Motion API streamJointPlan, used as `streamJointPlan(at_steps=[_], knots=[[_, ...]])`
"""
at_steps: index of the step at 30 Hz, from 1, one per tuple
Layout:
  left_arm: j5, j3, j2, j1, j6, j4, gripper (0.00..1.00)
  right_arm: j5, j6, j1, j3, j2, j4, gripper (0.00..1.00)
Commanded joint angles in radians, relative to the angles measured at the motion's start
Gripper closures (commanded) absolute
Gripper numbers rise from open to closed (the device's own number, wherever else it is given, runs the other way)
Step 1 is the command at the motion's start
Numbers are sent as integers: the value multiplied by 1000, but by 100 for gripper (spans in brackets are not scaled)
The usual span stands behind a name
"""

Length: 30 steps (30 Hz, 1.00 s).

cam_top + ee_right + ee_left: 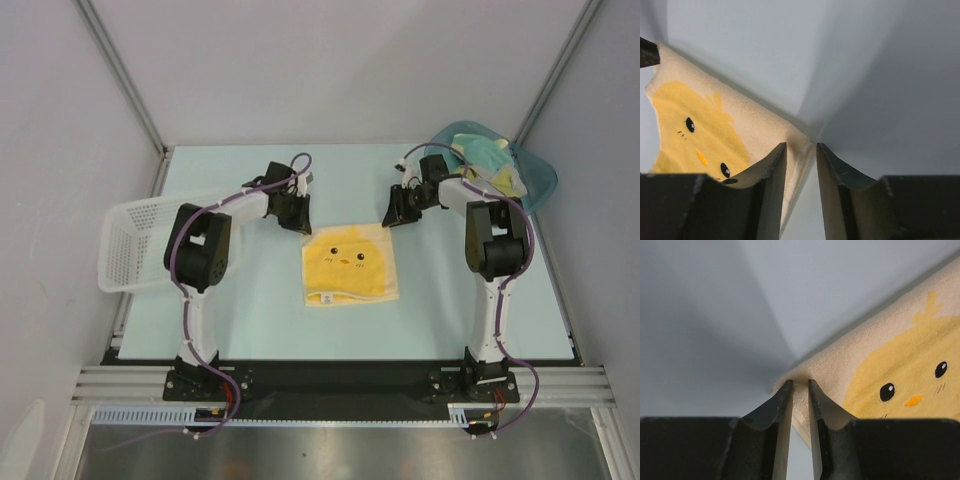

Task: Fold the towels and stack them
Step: Fold the towel

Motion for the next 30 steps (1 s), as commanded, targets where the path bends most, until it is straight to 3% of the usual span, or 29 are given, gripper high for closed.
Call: streamJointPlan(at_steps=[1,9,16,20,26,30], knots=[[-21,46,23,3,-3,7,75,142,42,-6,-5,-50,-24,61],[0,59,32,3,-3,5,73,300,204,113,-59,-256,-67,58],[29,49,26,1,-19,11,69,310,258,314,-229,-382,91,62],[-45,48,-60,1,-26,-21,50,360,306,385,-255,-394,53,65],[-167,2,-242,-2,-132,-96,45,397,381,425,-396,-484,56,67],[-182,-218,-424,-39,-209,-69,41,442,425,402,-470,-564,47,67]])
